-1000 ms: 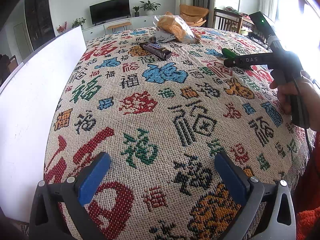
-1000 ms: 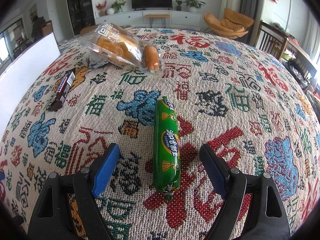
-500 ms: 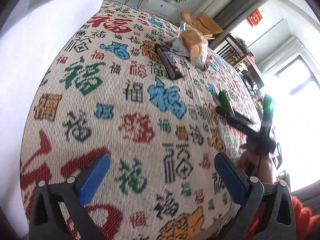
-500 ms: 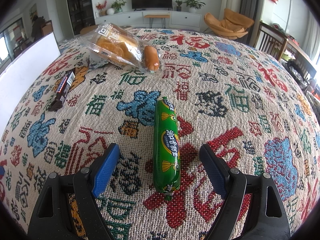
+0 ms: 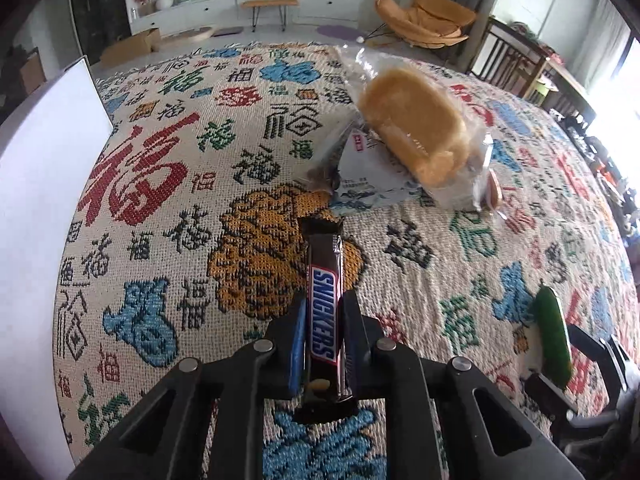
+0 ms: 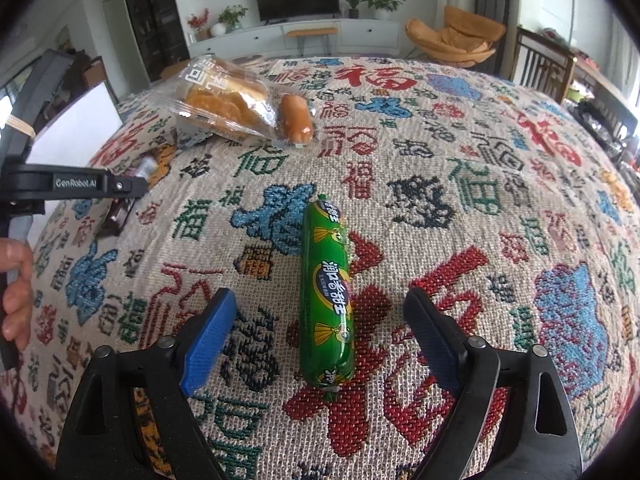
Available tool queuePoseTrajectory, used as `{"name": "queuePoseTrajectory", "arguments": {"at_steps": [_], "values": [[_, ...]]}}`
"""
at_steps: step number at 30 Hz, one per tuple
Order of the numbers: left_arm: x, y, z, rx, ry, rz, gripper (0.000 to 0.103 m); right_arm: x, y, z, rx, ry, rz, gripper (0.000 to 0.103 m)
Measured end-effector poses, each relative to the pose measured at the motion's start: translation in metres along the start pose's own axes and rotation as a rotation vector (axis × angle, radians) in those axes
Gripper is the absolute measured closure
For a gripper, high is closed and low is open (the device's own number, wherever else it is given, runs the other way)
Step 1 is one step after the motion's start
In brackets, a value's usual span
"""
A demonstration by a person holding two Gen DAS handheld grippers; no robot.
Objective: Organize snacks
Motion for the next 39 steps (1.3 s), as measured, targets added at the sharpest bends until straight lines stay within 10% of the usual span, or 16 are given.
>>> {"name": "queuePoseTrajectory", "arguments": {"at_steps": [4, 7, 9, 11, 17, 24, 27, 31, 33, 34, 39], "values": [[0.036, 0.019, 0.022, 0.034, -0.027, 0.105, 0.086, 0.000, -0.020, -0.016, -0.115, 0.180, -0.182, 0.015], [0.075, 0.036, 0.042, 0.115, -0.052, 0.216, 0.087, -0.007, -0.022, -0.029, -0.062, 0.272, -0.144, 0.015], [0.111, 0.042, 0.058, 0.150, -0.088, 0.284, 0.087, -0.018, -0.017, -0.026, 0.008, 0.329, -0.084, 0.031], [0.155, 0.047, 0.074, 0.162, -0.139, 0.345, 0.086, -0.020, -0.011, -0.030, 0.087, 0.322, -0.020, 0.080], [0.258, 0.128, 0.086, 0.228, -0.299, 0.334, 0.086, 0.006, 0.034, -0.058, -0.024, 0.249, -0.192, 0.080], [0.282, 0.280, 0.098, 0.362, -0.321, -0.006, 0.086, 0.070, 0.243, -0.126, 0.062, 0.127, -0.622, 0.080], [0.270, 0.303, 0.113, 0.381, -0.281, -0.044, 0.086, 0.084, 0.331, -0.138, 0.156, 0.117, -0.711, 0.079], [0.251, 0.297, 0.120, 0.344, -0.260, -0.097, 0.070, 0.071, 0.406, -0.153, 0.301, 0.055, -0.613, 0.077], [0.246, 0.295, 0.122, 0.353, -0.266, -0.127, 0.016, 0.054, 0.420, -0.160, 0.356, 0.024, -0.524, 0.064], [0.250, 0.291, 0.124, 0.359, -0.291, -0.136, 0.012, 0.046, 0.419, -0.161, 0.377, 0.024, -0.474, 0.048], [0.268, 0.223, 0.125, 0.341, -0.404, -0.002, 0.012, 0.051, 0.364, -0.149, 0.355, -0.095, -0.407, 0.036]]}}
Point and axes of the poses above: each gripper's, at about its wrist camera, not at the fingertips, and x roughly against the way its jaws point, y to its left, z to its underside, the point moved 7 cm from there along -x, roughly the way its jaws point, and after that the axes turned 6 degrees about x, right-handed, at the moved point
